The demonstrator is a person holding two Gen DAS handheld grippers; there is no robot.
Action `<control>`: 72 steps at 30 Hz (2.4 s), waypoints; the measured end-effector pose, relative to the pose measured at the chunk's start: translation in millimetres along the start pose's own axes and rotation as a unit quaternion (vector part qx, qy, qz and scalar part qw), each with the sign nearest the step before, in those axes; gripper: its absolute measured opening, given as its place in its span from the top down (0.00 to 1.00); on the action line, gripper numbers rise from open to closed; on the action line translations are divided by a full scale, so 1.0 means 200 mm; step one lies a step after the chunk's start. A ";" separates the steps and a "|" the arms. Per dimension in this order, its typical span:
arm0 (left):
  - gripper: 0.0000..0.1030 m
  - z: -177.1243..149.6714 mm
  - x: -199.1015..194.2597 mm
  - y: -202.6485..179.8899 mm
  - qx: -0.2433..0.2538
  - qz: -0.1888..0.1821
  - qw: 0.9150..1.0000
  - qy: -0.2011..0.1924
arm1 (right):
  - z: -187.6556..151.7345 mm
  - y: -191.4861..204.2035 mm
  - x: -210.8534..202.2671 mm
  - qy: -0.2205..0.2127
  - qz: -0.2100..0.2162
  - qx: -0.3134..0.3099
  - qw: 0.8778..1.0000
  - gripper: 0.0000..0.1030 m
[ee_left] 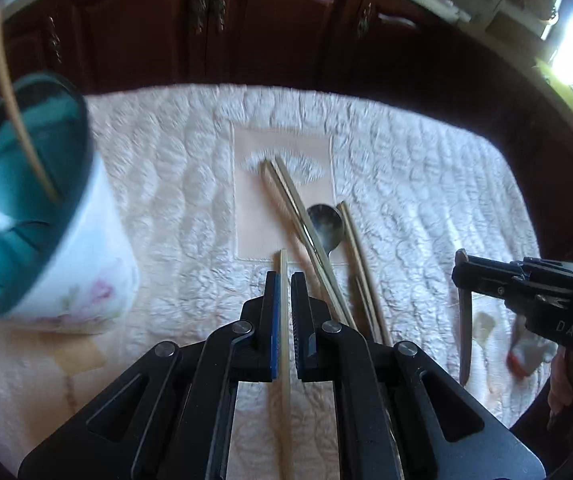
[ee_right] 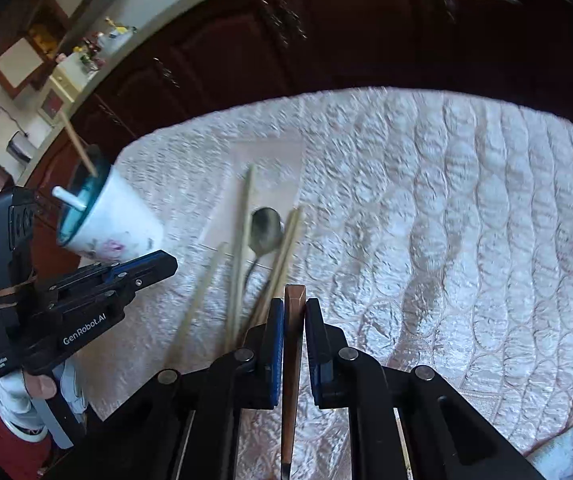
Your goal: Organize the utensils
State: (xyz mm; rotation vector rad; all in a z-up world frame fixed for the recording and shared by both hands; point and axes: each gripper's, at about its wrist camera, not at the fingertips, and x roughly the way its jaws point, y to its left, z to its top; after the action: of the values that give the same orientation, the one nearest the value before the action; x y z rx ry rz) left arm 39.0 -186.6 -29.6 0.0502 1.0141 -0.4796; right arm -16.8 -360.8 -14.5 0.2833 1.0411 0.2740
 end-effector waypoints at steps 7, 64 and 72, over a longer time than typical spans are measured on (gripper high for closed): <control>0.78 -0.03 0.10 -0.04 0.005 0.000 1.000 0.027 | -0.01 0.01 -0.05 -0.005 -0.014 0.001 1.000 0.91; 0.96 -0.04 -0.99 0.20 -0.025 0.011 0.984 -0.178 | 0.16 0.69 -0.67 -0.145 0.032 -0.122 0.981 0.91; 0.96 -0.02 -1.05 0.27 -0.036 0.018 0.982 -0.186 | 0.19 0.73 -0.65 -0.144 0.037 -0.130 0.980 0.91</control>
State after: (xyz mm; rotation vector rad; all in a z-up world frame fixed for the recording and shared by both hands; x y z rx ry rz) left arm -33.8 -62.1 131.2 -0.0834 0.6602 -0.4008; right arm -58.3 -274.3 161.0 0.1194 0.7006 0.4196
